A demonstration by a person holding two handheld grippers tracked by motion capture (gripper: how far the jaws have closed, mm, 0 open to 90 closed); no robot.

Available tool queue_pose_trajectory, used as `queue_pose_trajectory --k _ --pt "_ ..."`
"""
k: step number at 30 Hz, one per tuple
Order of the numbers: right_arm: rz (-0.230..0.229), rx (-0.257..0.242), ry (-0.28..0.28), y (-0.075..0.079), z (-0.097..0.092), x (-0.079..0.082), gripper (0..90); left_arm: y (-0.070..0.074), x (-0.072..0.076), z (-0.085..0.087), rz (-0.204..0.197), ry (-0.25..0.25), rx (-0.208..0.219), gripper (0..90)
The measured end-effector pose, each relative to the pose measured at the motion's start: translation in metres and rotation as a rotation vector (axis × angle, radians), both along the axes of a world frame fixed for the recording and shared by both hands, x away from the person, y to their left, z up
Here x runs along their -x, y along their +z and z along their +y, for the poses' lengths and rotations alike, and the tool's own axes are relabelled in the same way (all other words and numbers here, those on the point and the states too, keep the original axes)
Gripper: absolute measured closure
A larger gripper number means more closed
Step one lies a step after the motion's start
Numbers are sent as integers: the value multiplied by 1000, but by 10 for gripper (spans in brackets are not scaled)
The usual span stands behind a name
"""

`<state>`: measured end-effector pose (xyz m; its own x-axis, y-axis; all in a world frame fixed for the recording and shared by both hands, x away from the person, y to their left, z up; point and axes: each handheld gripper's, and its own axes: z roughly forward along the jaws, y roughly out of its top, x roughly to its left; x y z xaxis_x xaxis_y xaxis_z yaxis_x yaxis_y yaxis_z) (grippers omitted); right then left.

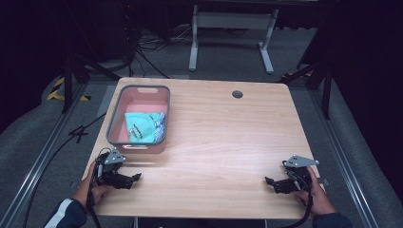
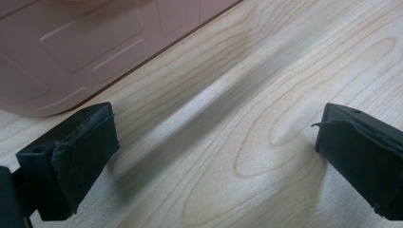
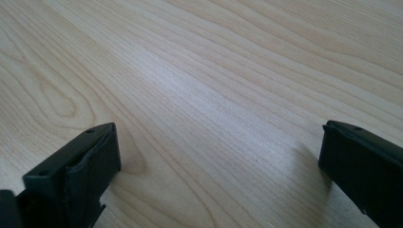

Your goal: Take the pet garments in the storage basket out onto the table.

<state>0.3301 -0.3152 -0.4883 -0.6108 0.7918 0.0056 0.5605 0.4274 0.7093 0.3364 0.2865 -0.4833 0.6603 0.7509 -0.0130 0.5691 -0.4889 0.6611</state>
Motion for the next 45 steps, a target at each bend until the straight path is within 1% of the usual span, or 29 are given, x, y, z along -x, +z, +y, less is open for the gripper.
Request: queue_pose_trajectory --k 6,9,11,12,13,14,16,17,19,20,21,22,23,25,26,27,28,29,30,31,32,33,34,35,37,38,40,44,45 --pt "1 -3 -2 0 0 0 2 0 -1 2 5 8 -1 0" --pt "2 -3 -6 0 0 0 3 0 -3 3 0 6 -3 2" --pt "2 -3 -6 0 0 0 3 0 -4 4 -14 -1 -13 3" --pt "2 -3 -7 0 0 0 2 0 -3 4 -10 0 -10 3" --pt "2 -3 -6 0 0 0 2 1 -3 5 -21 -6 -25 5" --pt "2 -4 -7 0 0 0 3 0 -2 5 -13 -10 -7 8" --pt "1 -3 -6 0 0 0 2 0 -1 5 -4 -10 -4 8" --pt "2 -3 -6 0 0 0 3 0 -1 6 -4 -17 -8 7" --pt "2 -3 -7 0 0 0 2 2 -1 7 12 -37 -14 7" --pt "2 -3 -6 0 0 0 3 3 -1 8 17 -47 -30 7" --pt "2 -3 -6 0 0 0 3 3 -1 8 17 -47 -30 8" --pt "1 -3 -6 0 0 0 3 4 -1 9 33 -44 -36 8" --pt "2 -4 -7 0 1 0 3 7 1 10 32 -44 -48 42" --pt "2 -4 -7 0 0 0 3 9 3 11 33 -41 -50 144" --pt "2 -4 -7 0 0 0 3 12 5 12 31 -34 -65 187" --pt "2 -4 -7 0 0 0 3 14 6 13 23 -27 -87 181" --pt "2 -4 -7 0 1 0 3 16 7 14 24 -23 -88 156" --pt "2 -4 -7 0 1 0 3 16 7 14 24 -23 -88 168" --pt "0 -5 -9 0 1 0 3 19 10 16 29 -19 -71 168" --pt "-1 -2 -7 0 1 0 4 23 12 17 25 -29 -59 201" --pt "-1 -1 -6 0 0 0 3 26 14 18 23 -23 -55 202" --pt "-1 -1 -6 0 0 0 4 30 17 17 4 -16 -69 202" --pt "-1 -1 -6 0 0 0 4 33 18 18 -1 -23 -67 204" --pt "0 0 -6 0 0 0 3 35 18 17 -6 -17 -65 213" --pt "0 0 -6 0 0 0 4 38 19 17 -11 -16 -72 219" --pt "0 0 -6 0 0 0 4 41 20 16 -21 -16 -83 219" --pt "0 0 -6 0 0 0 4 46 20 16 -20 -21 -101 219" --pt "0 0 -6 0 0 0 4 56 22 16 -32 -14 -104 218" --pt "0 0 -6 0 0 0 4 60 23 17 -47 -18 -126 217"
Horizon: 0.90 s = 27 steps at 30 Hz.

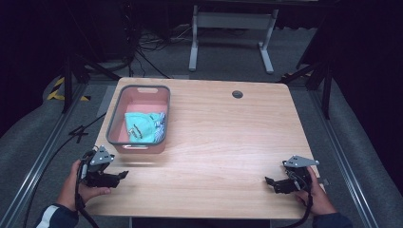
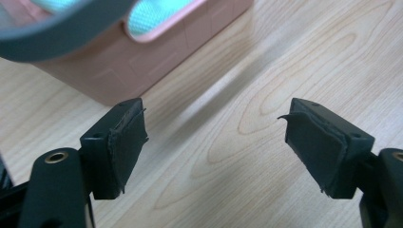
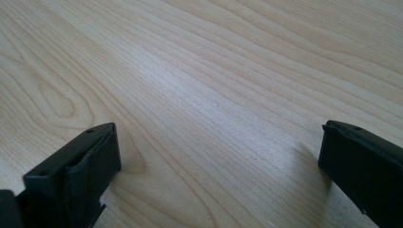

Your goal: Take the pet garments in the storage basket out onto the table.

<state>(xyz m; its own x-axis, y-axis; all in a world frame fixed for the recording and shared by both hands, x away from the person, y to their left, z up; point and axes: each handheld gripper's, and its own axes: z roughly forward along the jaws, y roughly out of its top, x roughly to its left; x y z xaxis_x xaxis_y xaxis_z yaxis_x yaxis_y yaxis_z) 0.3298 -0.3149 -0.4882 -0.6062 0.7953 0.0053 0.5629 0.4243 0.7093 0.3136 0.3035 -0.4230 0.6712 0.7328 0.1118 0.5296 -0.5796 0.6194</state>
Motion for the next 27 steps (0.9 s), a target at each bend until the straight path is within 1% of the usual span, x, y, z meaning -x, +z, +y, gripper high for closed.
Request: queue_pose_trajectory --k 2,4,6,9,10,13,14,16,17,20,22,25,27 --pt "0 0 0 0 0 0 4 7 1 1 -11 6 -9 209" --pt "0 0 0 0 0 0 4 15 1 2 -24 9 8 203" --pt "0 0 0 0 0 0 4 22 1 3 -43 5 0 198" --pt "0 -1 0 0 0 0 4 33 0 2 -64 -2 2 189" --pt "0 -1 0 0 0 0 4 33 0 2 -64 -2 2 189" --pt "0 -1 -1 0 0 0 4 41 0 -1 -78 -17 -14 188" --pt "0 0 0 0 0 0 4 44 0 -3 -79 -24 -9 188" --pt "0 0 0 0 0 0 4 53 -3 -6 -100 -51 -14 188" --pt "0 -1 -1 0 0 0 4 57 -4 -9 -105 -60 -19 186" --pt "1 -2 -2 0 0 0 4 68 -9 -15 -117 -63 -47 177" --pt "0 -2 -2 0 0 0 4 77 -16 -19 -123 -70 -65 173" --pt "0 -3 -1 0 0 0 4 87 -28 -23 -120 -70 -71 173" --pt "0 -3 -1 0 0 0 4 92 -37 -23 -109 -77 -38 173"
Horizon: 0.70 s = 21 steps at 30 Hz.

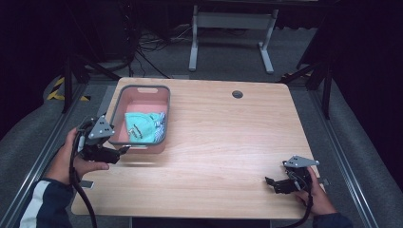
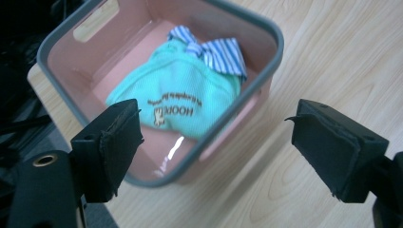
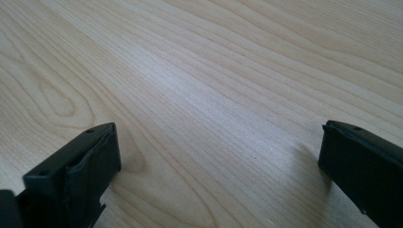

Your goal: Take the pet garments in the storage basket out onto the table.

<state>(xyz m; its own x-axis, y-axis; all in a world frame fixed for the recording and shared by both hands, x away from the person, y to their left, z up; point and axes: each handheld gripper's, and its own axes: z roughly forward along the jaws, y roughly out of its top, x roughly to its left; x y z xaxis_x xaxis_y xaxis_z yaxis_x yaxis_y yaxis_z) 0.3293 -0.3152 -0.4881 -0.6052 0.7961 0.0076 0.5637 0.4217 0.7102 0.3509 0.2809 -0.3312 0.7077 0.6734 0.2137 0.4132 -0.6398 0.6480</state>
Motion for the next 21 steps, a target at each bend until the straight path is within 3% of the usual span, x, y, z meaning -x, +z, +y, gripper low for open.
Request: queue_pose_trajectory --k 9,14,21 --pt "-1 0 0 0 0 0 4 -2 -33 -9 49 10 -54 173" --pt "0 0 0 0 0 0 4 -6 -47 -17 48 18 -90 182" --pt "0 0 0 0 0 0 4 -13 -71 -34 82 -10 -115 191"
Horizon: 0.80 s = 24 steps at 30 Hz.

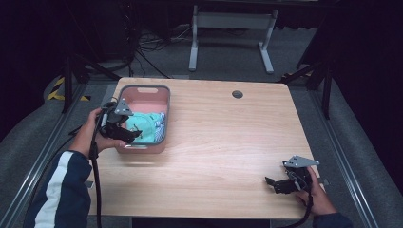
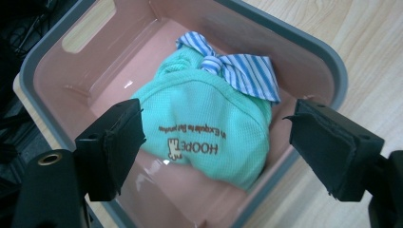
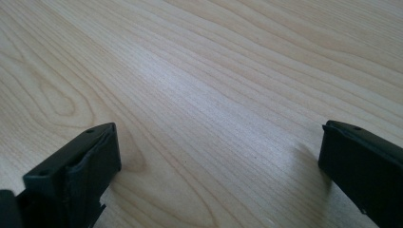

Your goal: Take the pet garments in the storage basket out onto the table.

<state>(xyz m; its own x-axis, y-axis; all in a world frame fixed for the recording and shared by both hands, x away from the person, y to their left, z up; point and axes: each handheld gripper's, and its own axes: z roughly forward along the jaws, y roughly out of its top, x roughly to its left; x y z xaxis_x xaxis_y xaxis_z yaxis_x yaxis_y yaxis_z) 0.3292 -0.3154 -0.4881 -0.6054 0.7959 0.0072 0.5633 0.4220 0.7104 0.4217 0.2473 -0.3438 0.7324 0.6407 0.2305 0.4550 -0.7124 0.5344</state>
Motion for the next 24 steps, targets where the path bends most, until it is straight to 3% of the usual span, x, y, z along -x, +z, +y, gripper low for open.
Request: queue_pose_trajectory --k 2,11,14,16,21,24 --pt "0 0 0 0 0 0 4 -4 -7 -5 18 -2 2 191" --pt "1 0 -1 0 0 0 4 -27 -38 -21 147 -26 -74 205" --pt "1 0 -1 0 0 0 4 -37 -48 -25 183 -22 -113 205" --pt "1 0 0 0 0 0 4 -44 -54 -26 202 -11 -117 207" --pt "1 0 1 0 0 0 3 -62 -71 -29 292 3 -147 207" --pt "0 0 1 0 0 0 3 -68 -77 -29 310 9 -176 214"
